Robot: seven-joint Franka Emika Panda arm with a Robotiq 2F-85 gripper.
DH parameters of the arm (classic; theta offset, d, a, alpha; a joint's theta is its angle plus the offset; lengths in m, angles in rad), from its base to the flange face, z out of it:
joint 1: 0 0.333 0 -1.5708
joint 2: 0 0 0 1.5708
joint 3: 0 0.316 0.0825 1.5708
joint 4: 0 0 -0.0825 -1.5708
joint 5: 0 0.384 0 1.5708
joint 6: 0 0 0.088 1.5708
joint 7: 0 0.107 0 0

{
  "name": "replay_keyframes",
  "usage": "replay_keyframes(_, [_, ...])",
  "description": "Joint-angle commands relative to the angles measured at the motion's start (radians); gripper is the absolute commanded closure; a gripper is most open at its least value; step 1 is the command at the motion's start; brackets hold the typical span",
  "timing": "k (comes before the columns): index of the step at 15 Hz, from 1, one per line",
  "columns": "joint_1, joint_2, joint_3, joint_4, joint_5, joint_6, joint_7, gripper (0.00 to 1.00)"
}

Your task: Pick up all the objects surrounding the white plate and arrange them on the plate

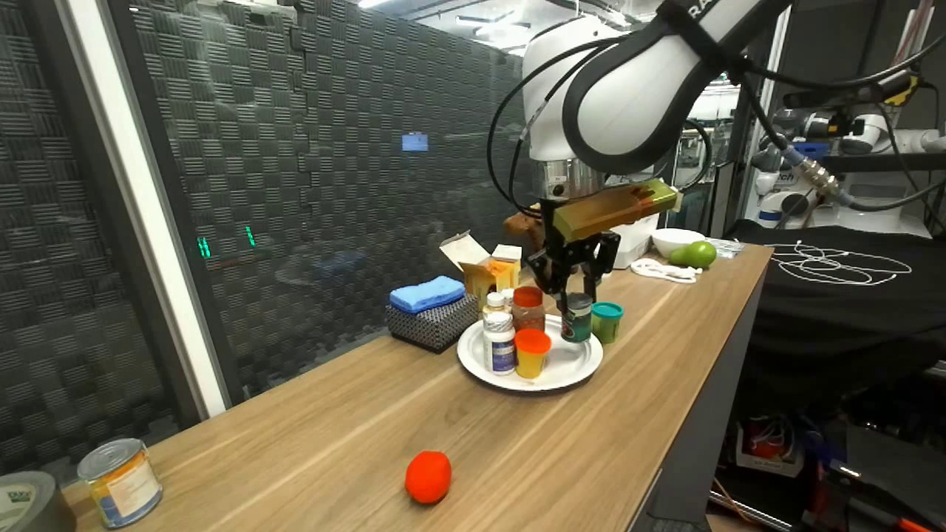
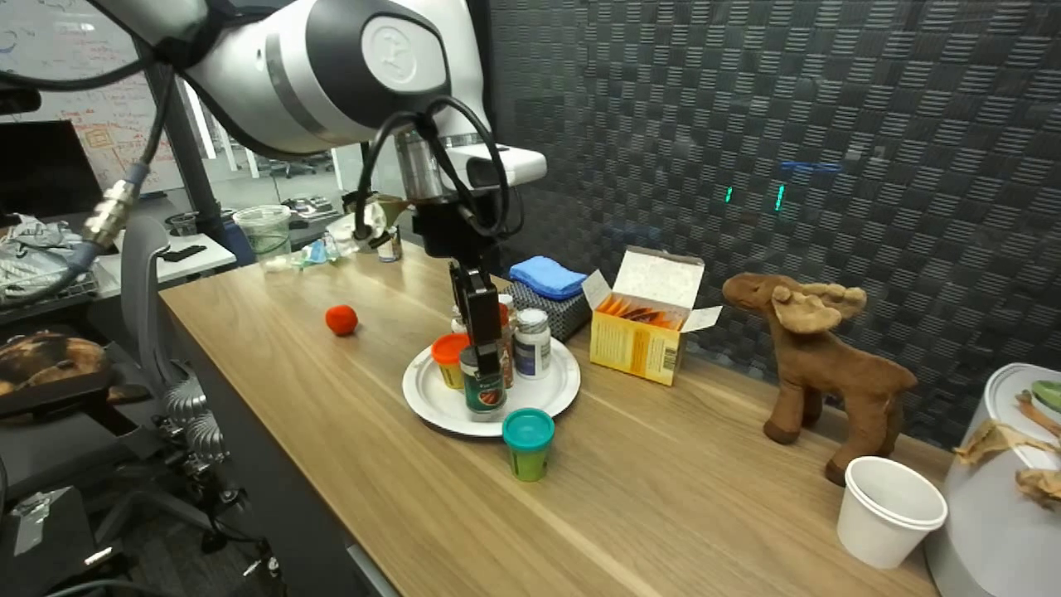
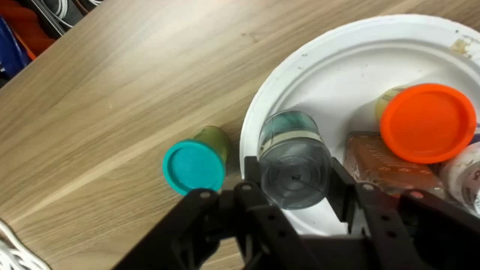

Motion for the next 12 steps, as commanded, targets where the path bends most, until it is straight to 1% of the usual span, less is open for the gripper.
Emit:
replay_keyframes(1, [0.005, 0.053, -0.035, 0.094, 0.056, -0.041, 0.033, 0.79])
replay_keyframes(7, [-0.005, 0.077, -0.067, 0.160, 0.191, -0.074, 0.049, 0.79])
replay_keyframes(12, [0.000, 0.136, -0.071, 0.250, 0.245, -0.143, 0.101, 0.79])
